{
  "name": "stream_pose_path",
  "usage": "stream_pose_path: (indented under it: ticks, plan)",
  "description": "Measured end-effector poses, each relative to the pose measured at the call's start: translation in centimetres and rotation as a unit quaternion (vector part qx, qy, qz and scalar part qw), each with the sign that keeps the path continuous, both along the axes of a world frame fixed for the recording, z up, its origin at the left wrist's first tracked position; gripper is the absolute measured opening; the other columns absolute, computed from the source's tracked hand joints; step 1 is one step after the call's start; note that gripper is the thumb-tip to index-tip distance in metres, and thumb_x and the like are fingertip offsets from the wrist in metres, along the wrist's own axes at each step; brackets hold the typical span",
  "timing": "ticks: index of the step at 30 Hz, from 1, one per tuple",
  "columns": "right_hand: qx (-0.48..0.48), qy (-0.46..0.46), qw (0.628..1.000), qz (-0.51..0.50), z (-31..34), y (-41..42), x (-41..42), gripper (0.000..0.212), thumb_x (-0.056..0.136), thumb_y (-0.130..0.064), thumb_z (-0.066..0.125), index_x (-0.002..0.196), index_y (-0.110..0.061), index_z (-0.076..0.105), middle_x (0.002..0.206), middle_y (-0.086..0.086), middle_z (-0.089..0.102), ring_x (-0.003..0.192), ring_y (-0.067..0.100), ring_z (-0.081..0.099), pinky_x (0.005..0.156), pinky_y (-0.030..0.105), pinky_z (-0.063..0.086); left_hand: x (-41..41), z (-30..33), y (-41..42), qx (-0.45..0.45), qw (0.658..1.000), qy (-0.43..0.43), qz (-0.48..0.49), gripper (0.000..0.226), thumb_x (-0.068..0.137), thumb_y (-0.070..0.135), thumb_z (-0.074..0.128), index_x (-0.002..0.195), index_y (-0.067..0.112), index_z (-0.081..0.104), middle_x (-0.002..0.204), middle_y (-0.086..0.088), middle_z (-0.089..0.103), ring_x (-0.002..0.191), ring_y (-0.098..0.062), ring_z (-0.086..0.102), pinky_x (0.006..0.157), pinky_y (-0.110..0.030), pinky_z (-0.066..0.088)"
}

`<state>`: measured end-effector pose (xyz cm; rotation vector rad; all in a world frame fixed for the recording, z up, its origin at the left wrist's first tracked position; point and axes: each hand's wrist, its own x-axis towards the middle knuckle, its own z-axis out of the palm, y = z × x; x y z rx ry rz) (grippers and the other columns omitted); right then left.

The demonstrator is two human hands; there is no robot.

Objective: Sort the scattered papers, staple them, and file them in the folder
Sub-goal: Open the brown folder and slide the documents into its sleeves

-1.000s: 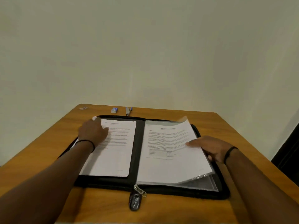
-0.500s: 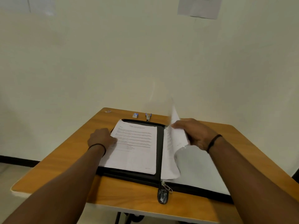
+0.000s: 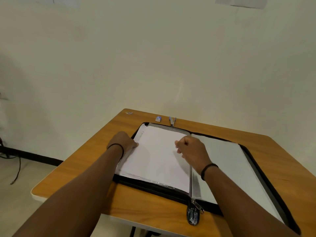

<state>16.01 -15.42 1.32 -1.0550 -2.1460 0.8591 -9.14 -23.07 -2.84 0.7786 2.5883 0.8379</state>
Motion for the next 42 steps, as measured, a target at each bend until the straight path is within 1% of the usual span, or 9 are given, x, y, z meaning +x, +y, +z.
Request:
stream_pose_path:
  ticks: [6,13,18,21,24,28,34,38,42]
  plan:
    - [0.020,-0.126,0.989,0.076,-3.6,-0.1,0.3,0.012,0.089,-0.030,0.061,0.080,-0.023,0.062,0.089,-0.009,0.066,0.086,0.009,0.061,0.080,0.031,0.053,-0.2,1.2,0.5,0.000,0.997,0.070,-0.034,0.037,0.090,0.031,0.069,0.068,0.011,0.047,0.071,-0.004,0.051,0.067,-0.019,0.049,0.058,-0.028,0.037]
    - [0.032,-0.163,0.981,0.098,-4.5,-0.1,0.2,0.007,0.087,-0.036,0.062,0.086,-0.030,0.059,0.087,-0.010,0.058,0.077,0.005,0.052,0.063,0.021,0.037,-1.1,5.3,-2.5,0.122,0.982,0.145,0.028,0.014,0.094,0.012,0.055,0.083,0.009,0.046,0.080,-0.007,0.048,0.078,-0.028,0.046,0.066,-0.034,0.033]
    - [-0.042,-0.027,0.996,0.080,-2.7,0.3,0.8,0.024,0.091,-0.050,0.062,0.090,-0.026,0.061,0.098,-0.010,0.065,0.092,0.013,0.064,0.086,0.034,0.052,1.0,9.8,-5.0,0.337,0.925,0.176,0.018,0.022,0.095,0.011,0.052,0.079,0.012,0.037,0.071,-0.002,0.040,0.062,-0.016,0.030,0.056,-0.033,0.026]
    - [-0.112,0.116,0.986,0.034,0.5,-0.4,0.8,0.038,0.089,-0.055,0.063,0.109,-0.023,0.059,0.100,-0.004,0.067,0.094,0.018,0.068,0.091,0.043,0.054,2.6,12.6,-5.9,0.421,0.892,0.165,-0.020,0.021,0.098,0.015,0.055,0.085,0.005,0.043,0.074,-0.001,0.042,0.064,-0.014,0.034,0.058,-0.029,0.030]
    - [-0.150,0.222,0.963,0.040,3.9,-0.8,1.4,0.063,0.087,-0.055,0.064,0.134,-0.020,0.044,0.120,-0.002,0.059,0.110,0.018,0.062,0.102,0.045,0.048,4.4,14.2,-5.4,0.465,0.871,0.153,-0.039,0.020,0.098,0.015,0.057,0.084,0.006,0.045,0.074,0.002,0.043,0.066,-0.012,0.036,0.058,-0.022,0.031]
    - [-0.156,0.234,0.956,0.079,7.0,-0.4,3.4,0.082,0.083,-0.057,0.068,0.148,-0.025,0.029,0.144,0.004,0.048,0.124,0.016,0.052,0.102,0.034,0.043,6.5,16.8,-4.5,0.510,0.836,0.199,-0.043,0.021,0.098,0.015,0.057,0.083,0.007,0.044,0.069,0.004,0.040,0.060,-0.009,0.032,0.053,-0.016,0.031]
    - [-0.136,0.229,0.961,0.080,8.4,1.0,5.1,0.085,0.083,-0.054,0.071,0.150,-0.025,0.027,0.151,0.006,0.042,0.126,0.017,0.048,0.095,0.030,0.038,9.0,21.0,-4.4,0.548,0.784,0.289,-0.029,0.017,0.100,0.015,0.051,0.087,0.007,0.043,0.069,0.002,0.039,0.061,-0.009,0.029,0.053,-0.009,0.030]
    - [-0.115,0.266,0.954,0.077,8.7,1.1,4.2,0.084,0.083,-0.049,0.072,0.150,-0.024,0.028,0.149,0.006,0.043,0.126,0.017,0.048,0.093,0.028,0.038,9.1,21.9,-4.9,0.525,0.799,0.289,-0.051,0.017,0.100,0.017,0.052,0.089,0.008,0.043,0.074,0.001,0.046,0.062,-0.012,0.036,0.054,-0.012,0.033]
    - [-0.146,0.324,0.931,0.080,8.7,1.2,4.1,0.075,0.080,-0.042,0.078,0.142,-0.019,0.042,0.129,0.000,0.059,0.114,0.017,0.061,0.086,0.032,0.053,9.5,19.3,-3.8,0.509,0.837,0.175,-0.104,0.018,0.100,0.019,0.055,0.086,0.010,0.046,0.079,-0.002,0.051,0.070,-0.015,0.047,0.060,-0.027,0.038]
